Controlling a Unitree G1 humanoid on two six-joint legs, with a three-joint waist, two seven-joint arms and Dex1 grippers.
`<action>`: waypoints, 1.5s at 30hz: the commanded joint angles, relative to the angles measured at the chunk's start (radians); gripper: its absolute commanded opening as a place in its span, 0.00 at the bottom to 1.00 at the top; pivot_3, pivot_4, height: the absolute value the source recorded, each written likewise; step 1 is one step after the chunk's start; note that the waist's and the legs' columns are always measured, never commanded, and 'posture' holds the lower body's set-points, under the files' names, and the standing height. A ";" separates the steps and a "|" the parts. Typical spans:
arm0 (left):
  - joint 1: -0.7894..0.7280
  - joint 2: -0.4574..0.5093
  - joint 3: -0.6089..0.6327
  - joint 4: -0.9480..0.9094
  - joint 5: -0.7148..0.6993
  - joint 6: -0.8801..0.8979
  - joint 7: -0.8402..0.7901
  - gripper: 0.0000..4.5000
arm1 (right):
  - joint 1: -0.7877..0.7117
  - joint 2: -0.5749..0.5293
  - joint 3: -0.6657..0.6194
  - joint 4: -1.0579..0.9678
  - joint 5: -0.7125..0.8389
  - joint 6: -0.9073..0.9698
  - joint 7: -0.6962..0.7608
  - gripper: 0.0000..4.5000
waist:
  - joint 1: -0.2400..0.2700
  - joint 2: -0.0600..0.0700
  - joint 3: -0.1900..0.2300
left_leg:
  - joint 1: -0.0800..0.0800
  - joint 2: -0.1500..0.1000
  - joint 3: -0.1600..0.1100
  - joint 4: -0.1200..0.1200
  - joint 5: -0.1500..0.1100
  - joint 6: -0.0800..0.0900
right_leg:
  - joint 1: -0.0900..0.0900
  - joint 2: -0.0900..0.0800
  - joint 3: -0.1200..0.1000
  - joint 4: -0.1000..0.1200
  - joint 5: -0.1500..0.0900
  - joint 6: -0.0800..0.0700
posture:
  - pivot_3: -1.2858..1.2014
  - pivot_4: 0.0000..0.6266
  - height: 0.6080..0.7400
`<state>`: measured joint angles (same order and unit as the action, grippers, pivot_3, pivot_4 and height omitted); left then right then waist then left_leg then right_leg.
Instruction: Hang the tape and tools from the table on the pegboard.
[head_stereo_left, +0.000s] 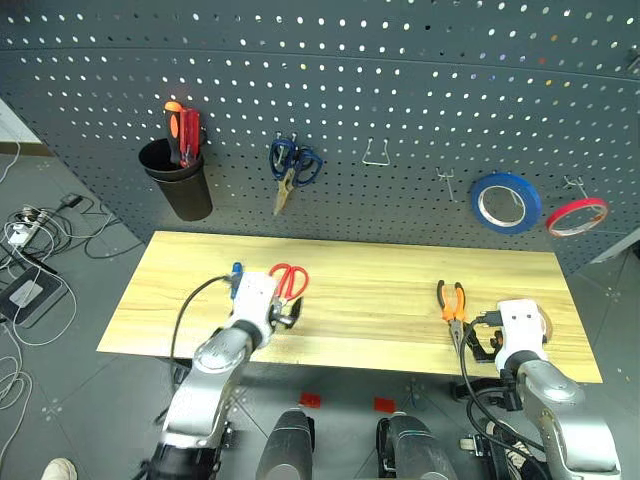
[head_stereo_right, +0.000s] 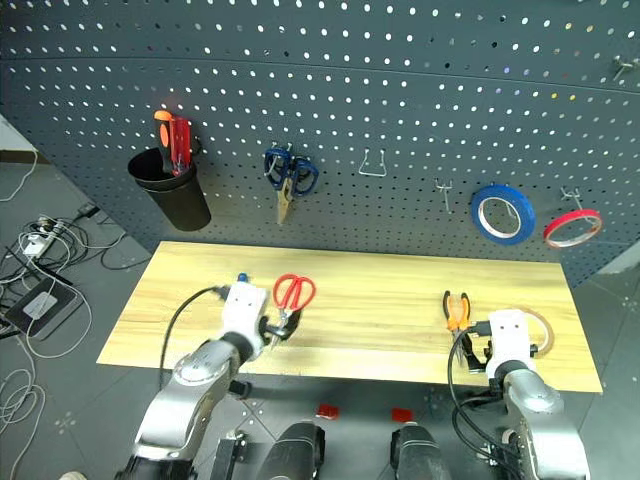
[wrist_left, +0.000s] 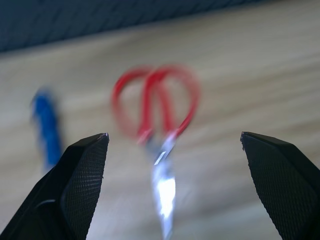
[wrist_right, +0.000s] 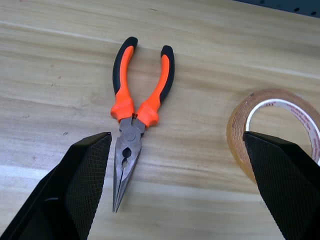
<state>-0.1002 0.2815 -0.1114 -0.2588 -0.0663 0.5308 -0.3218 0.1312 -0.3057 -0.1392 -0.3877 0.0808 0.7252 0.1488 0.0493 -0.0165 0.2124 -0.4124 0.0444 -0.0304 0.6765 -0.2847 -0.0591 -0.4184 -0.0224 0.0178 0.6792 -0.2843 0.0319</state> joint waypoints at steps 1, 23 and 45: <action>-0.120 -0.016 -0.133 0.046 -0.025 -0.117 -0.166 0.99 | -0.015 -0.034 -0.044 0.024 0.019 -0.044 0.041 1.00 | 0.000 0.002 0.003 | 0.000 0.000 0.000 0.000 0.000 0.000 | 0.000 0.000 0.000 0.000 0.000 0.000 | 0.55 0.46 1.00; -0.601 -0.234 -0.355 0.869 0.060 -0.792 -0.614 0.99 | -0.226 -0.108 -0.060 0.221 0.029 -0.046 0.076 1.00 | -0.080 0.003 0.179 | 0.012 0.000 0.001 0.002 -0.006 0.010 | 0.012 0.000 0.002 0.002 -0.005 -0.002 | 0.49 0.80 1.00; -0.733 -0.365 -0.267 1.094 0.095 -0.942 -0.593 1.00 | -0.337 -0.067 -0.160 0.407 0.096 0.031 0.032 0.34 | -0.078 -0.001 0.239 | 0.010 0.001 0.004 0.002 -0.005 0.009 | 0.008 -0.001 0.003 0.003 -0.005 0.001 | 0.51 0.87 1.00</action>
<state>-0.8379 -0.0653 -0.3807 0.8554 0.0229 -0.3827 -0.9078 -0.2403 -0.3773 -0.2918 0.0070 0.1742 0.7218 0.1911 -0.0286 -0.0179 0.4511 -0.4025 0.0450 -0.0262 0.6781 -0.2901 -0.0496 -0.4102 -0.0234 0.0208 0.6822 -0.2894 0.0329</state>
